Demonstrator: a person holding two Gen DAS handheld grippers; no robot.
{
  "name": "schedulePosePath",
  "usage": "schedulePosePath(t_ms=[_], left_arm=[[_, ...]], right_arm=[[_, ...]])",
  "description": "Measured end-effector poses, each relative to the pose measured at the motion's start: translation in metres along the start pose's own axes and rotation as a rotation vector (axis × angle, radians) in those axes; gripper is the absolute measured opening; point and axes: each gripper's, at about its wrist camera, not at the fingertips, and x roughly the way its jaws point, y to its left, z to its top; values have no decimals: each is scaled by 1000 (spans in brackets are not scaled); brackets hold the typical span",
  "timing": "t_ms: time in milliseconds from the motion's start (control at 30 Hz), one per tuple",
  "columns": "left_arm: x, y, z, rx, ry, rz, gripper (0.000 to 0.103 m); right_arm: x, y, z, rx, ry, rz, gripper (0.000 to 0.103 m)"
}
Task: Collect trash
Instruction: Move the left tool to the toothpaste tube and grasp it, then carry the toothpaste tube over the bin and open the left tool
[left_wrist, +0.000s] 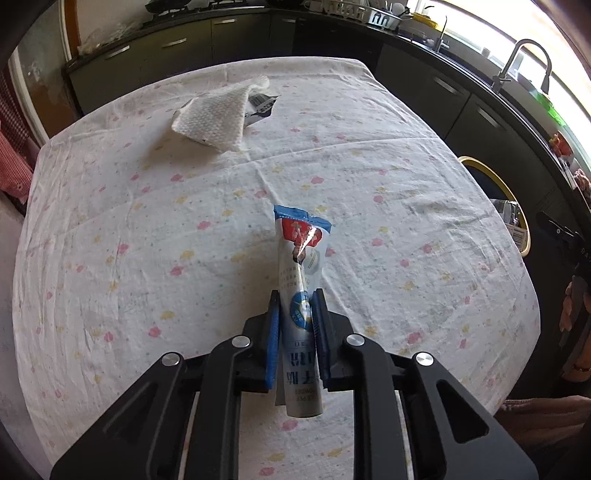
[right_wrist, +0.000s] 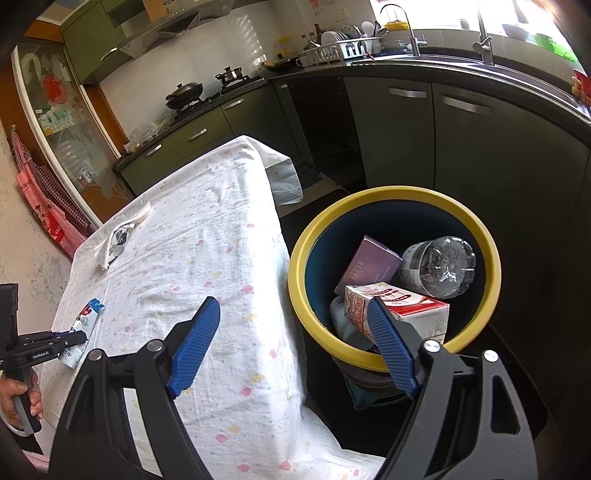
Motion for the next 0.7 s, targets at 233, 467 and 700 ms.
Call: schedulePosePath(t_ms=[233, 467, 700], left_arm=[[-7, -24, 13, 63, -35, -17, 17], [-13, -62, 38, 148, -62, -75, 17], [2, -139, 77, 302, -49, -191, 17]], right_arm=[[-4, -11, -1, 22, -7, -4, 77], [-16, -28, 1, 56, -40, -11, 77], [-34, -55, 2, 104, -82, -34, 77]])
